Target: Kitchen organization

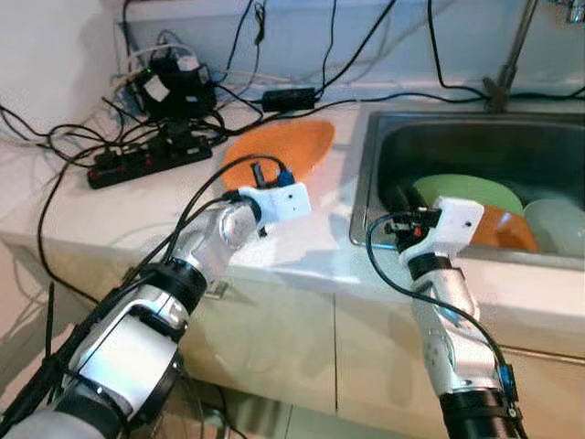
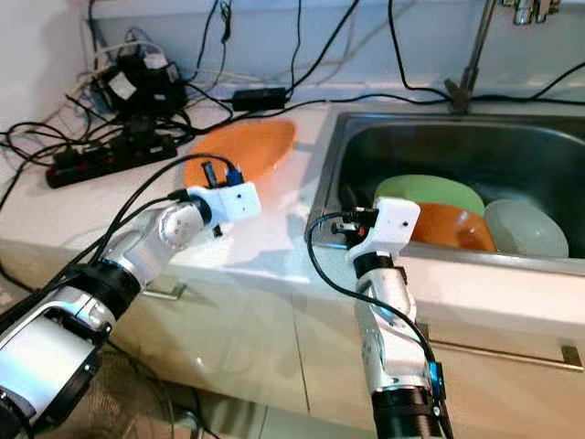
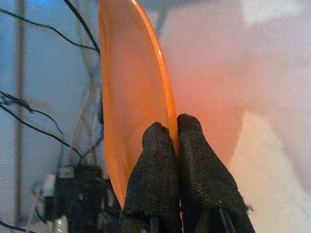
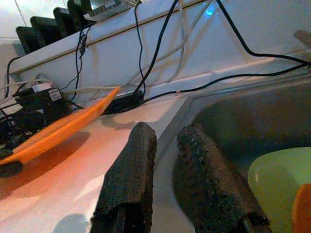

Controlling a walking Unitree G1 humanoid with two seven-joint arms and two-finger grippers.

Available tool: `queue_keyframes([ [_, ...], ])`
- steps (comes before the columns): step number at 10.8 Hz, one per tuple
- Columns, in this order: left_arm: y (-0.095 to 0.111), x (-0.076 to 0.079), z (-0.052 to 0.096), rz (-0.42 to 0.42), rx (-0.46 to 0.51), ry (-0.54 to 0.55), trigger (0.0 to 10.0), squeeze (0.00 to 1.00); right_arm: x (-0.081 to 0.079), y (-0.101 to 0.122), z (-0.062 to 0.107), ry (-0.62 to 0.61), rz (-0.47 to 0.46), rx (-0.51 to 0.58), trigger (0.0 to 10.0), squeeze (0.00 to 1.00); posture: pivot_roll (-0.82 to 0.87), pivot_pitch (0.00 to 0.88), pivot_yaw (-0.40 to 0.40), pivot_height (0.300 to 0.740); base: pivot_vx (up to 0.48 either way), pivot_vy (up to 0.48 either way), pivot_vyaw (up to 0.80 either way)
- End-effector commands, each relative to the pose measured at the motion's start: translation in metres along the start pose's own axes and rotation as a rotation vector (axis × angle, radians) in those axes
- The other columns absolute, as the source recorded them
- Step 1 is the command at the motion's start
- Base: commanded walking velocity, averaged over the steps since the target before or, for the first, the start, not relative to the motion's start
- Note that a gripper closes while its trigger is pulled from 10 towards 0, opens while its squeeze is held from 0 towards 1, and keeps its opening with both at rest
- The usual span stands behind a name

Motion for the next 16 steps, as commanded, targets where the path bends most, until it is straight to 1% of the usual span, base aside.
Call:
queue_keyframes([
  [1,0.006,-0.012,0.001,-0.011,0.041,0.075,0.0,0.00,-0.002,-0.004,-0.001,-0.004,-0.001,-0.017,10.0,0.00,0.03,0.000,0.162,0.740,0.000,0.000,0.00],
  [2,0.015,-0.017,0.002,-0.051,0.086,0.127,0.0,0.00,-0.003,-0.002,-0.002,-0.007,-0.014,-0.016,10.0,0.00,0.03,0.000,0.162,0.740,0.000,0.000,0.00],
  [3,0.027,-0.020,0.004,-0.074,0.149,0.178,0.7,0.00,-0.002,0.000,-0.006,-0.021,-0.034,-0.015,10.0,0.00,0.03,0.000,0.162,0.740,0.000,0.000,0.00],
  [4,0.032,-0.017,0.005,-0.073,0.171,0.185,10.0,0.00,-0.001,0.003,-0.008,-0.028,-0.052,-0.007,10.0,0.00,0.03,0.000,0.162,0.740,0.000,0.000,0.00],
  [5,0.036,-0.010,0.006,-0.075,0.198,0.182,10.0,0.00,-0.001,0.011,-0.012,-0.027,-0.091,0.011,10.0,0.74,0.03,0.000,0.160,0.740,0.000,0.000,0.00],
  [6,0.040,-0.004,0.007,-0.068,0.223,0.182,10.0,0.00,-0.002,0.021,-0.017,-0.025,-0.140,0.034,10.0,1.00,0.03,0.000,0.159,0.740,0.000,0.000,0.00],
  [7,0.043,0.001,0.008,-0.068,0.238,0.178,10.0,0.00,-0.004,0.030,-0.021,-0.017,-0.173,0.050,10.0,1.00,0.03,0.000,0.158,0.740,0.000,0.000,0.00],
  [8,0.046,0.007,0.008,-0.066,0.247,0.160,10.0,0.00,-0.005,0.039,-0.025,-0.014,-0.221,0.069,10.0,1.00,0.03,0.000,0.157,0.740,0.000,0.000,0.00],
  [9,0.049,0.010,0.009,-0.056,0.258,0.157,10.0,0.00,-0.008,0.046,-0.028,0.001,-0.283,0.080,10.0,1.00,0.03,0.000,0.153,0.740,0.000,0.000,0.00],
  [10,0.053,0.011,0.009,-0.053,0.273,0.159,10.0,0.00,-0.008,0.047,-0.030,0.001,-0.326,0.075,10.0,1.00,0.03,0.000,0.152,0.740,0.000,0.000,0.00],
  [11,0.060,0.012,0.010,-0.057,0.304,0.161,10.0,0.00,-0.010,0.047,-0.033,0.006,-0.394,0.052,10.0,1.00,0.03,0.000,0.151,0.740,0.000,0.000,0.00],
  [12,0.065,0.014,0.010,-0.064,0.321,0.154,10.0,0.00,-0.013,0.046,-0.034,0.020,-0.403,0.035,10.0,0.47,0.03,0.000,0.150,0.740,0.000,0.000,0.00],
  [13,0.071,0.016,0.011,-0.067,0.348,0.149,10.0,0.00,-0.016,0.045,-0.035,0.032,-0.402,0.019,10.0,0.00,0.03,0.000,0.150,0.740,0.000,0.000,0.00],
  [16,0.079,0.020,0.013,-0.072,0.382,0.138,10.0,0.00,-0.016,0.042,-0.037,0.026,-0.420,-0.005,10.0,0.00,0.04,0.000,0.149,0.740,0.000,0.000,0.00],
])
Point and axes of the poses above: a point about 5 cm out from each wrist's last joint towards the gripper, its own z axis pointing back from the gripper into the wrist, its own y axis along the axis of the wrist's last joint, x = y × z, the point moved 3 cm from there along -z, pointing out of the wrist towards the gripper, and after that the axes turned 2 degrees about z, right-handed, at the moved point
